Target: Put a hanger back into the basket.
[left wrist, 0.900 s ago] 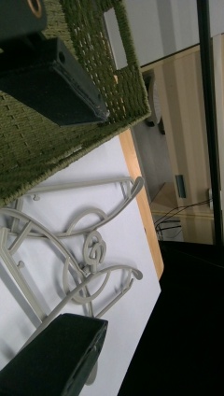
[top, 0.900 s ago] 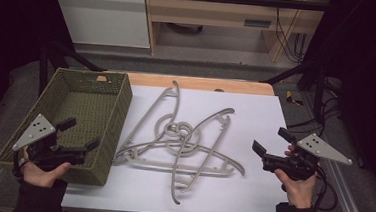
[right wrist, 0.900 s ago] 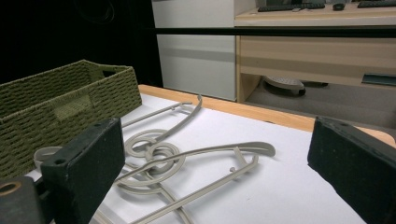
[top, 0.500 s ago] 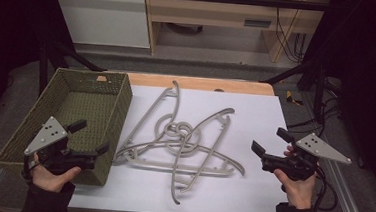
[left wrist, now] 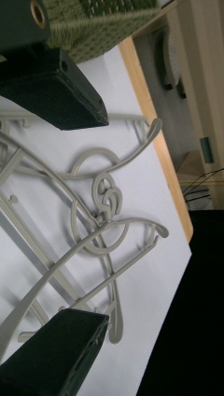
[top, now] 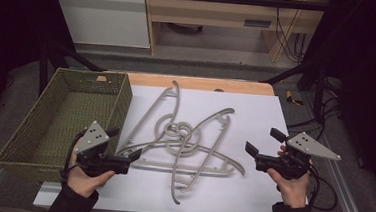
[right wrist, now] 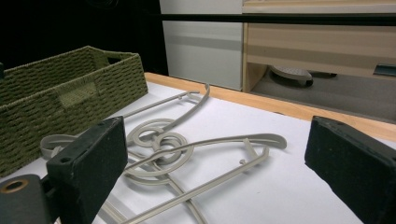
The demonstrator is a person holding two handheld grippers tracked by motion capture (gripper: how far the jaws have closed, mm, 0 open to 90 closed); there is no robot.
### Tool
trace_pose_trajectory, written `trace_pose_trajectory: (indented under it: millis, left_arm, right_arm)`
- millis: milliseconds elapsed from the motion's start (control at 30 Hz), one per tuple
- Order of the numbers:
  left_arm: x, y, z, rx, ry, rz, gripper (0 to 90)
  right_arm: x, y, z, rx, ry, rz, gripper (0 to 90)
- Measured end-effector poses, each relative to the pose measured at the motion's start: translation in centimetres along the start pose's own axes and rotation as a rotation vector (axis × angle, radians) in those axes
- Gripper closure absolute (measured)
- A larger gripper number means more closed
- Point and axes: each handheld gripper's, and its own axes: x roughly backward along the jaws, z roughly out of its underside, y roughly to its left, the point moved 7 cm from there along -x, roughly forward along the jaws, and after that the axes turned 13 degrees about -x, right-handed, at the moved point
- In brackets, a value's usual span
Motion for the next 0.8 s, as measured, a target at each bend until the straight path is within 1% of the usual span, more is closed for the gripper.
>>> trace_pose_trajectory:
  millis: [33, 67, 100, 133, 167, 200, 233, 267, 300, 333, 367, 400, 433, 467, 500, 533, 567, 600, 633, 667, 700, 733, 767, 800]
  left_arm:
    - [-0.4, -0.3, 0.0, 0.006, 0.009, 0.007, 5.9]
    - [-0.4, -0.3, 0.0, 0.006, 0.009, 0.007, 6.4]
    - [-1.2, -0.7, -0.1, 0.005, 0.034, 0.014, 6.6]
    - [-1.2, -0.7, -0.1, 0.005, 0.034, 0.014, 6.7]
    - [-1.6, -0.9, -0.1, 0.003, 0.048, 0.021, 6.8]
    - [-2.6, -1.2, 0.0, -0.007, 0.085, 0.034, 7.1]
    - [-2.6, -1.2, 0.0, -0.007, 0.085, 0.034, 7.4]
    - [-3.5, -1.6, 0.1, -0.008, 0.12, 0.055, 7.9]
    - [-3.5, -1.6, 0.1, -0.008, 0.12, 0.055, 8.2]
    - [-4.0, -1.7, 0.1, -0.004, 0.136, 0.064, 8.2]
    - [-5.1, -2.0, 0.1, 0.019, 0.161, 0.084, 9.7]
    - [-5.7, -2.2, 0.0, 0.023, 0.169, 0.084, 10.5]
    - [-5.7, -2.2, 0.0, 0.023, 0.169, 0.084, 10.9]
    - [-6.7, -2.5, -0.2, 0.019, 0.191, 0.099, 12.1]
    - [-6.7, -2.5, -0.2, 0.019, 0.191, 0.099, 12.8]
    - [-7.3, -2.7, -0.3, 0.015, 0.198, 0.106, 12.8]
    - [-8.3, -2.9, -0.6, 0.008, 0.217, 0.112, 13.1]
    - [-8.3, -2.9, -0.6, 0.008, 0.217, 0.112, 13.2]
    - [-9.4, -3.1, -0.7, 0.011, 0.235, 0.116, 13.2]
    - [-10.0, -3.2, -0.7, 0.015, 0.245, 0.115, 13.2]
    - [-10.0, -3.2, -0.7, 0.015, 0.245, 0.115, 13.3]
    - [-11.1, -3.3, -0.7, 0.022, 0.261, 0.118, 13.4]
    - [-11.6, -3.3, -0.6, 0.022, 0.273, 0.119, 13.8]
    - [-11.6, -3.3, -0.6, 0.022, 0.273, 0.119, 14.2]
  right_arm:
    - [0.0, 0.0, 0.0, 0.003, 0.003, -0.001, 5.9]
    - [-0.1, 0.1, 0.1, 0.001, 0.006, -0.001, 5.9]
    - [-0.1, 0.1, 0.1, 0.002, 0.006, -0.001, 5.9]
    - [-0.2, 0.1, 0.1, 0.005, 0.008, 0.0, 5.9]
    - [-0.3, 0.1, 0.1, 0.006, 0.006, 0.001, 5.9]
    - [-0.3, 0.2, 0.1, 0.0, 0.01, -0.001, 5.9]
    - [-0.3, 0.2, 0.1, 0.0, 0.01, -0.001, 5.9]
    - [-0.4, 0.2, 0.2, 0.005, 0.014, 0.001, 5.9]
    - [-0.4, 0.2, 0.2, 0.005, 0.014, 0.001, 5.9]
    - [-0.4, 0.2, 0.2, 0.008, 0.014, 0.002, 5.9]
    - [-0.4, 0.2, 0.2, 0.007, 0.016, 0.0, 5.9]
    - [-0.4, 0.2, 0.2, 0.007, 0.014, 0.001, 5.9]
    - [-0.4, 0.2, 0.2, 0.007, 0.014, 0.001, 5.9]
    - [-0.3, 0.1, 0.1, 0.009, 0.012, 0.001, 5.9]
    - [-0.3, 0.1, 0.1, 0.009, 0.012, 0.001, 5.9]
    - [-0.3, 0.2, 0.1, 0.003, 0.014, -0.003, 5.9]
    - [-0.2, 0.1, 0.1, 0.008, 0.012, -0.001, 5.9]
    - [-0.2, 0.1, 0.1, 0.008, 0.012, -0.001, 5.9]
    - [-0.2, 0.1, 0.1, 0.005, 0.013, -0.001, 5.9]
    - [-0.2, 0.1, 0.1, 0.005, 0.011, -0.001, 5.9]
    - [-0.2, 0.0, 0.1, 0.003, 0.01, -0.001, 5.9]
    - [-0.2, 0.0, 0.1, 0.003, 0.009, -0.001, 5.9]
    - [-0.2, 0.0, 0.1, 0.002, 0.007, 0.002, 5.9]
    - [-0.2, 0.0, 0.1, 0.002, 0.007, 0.002, 5.9]
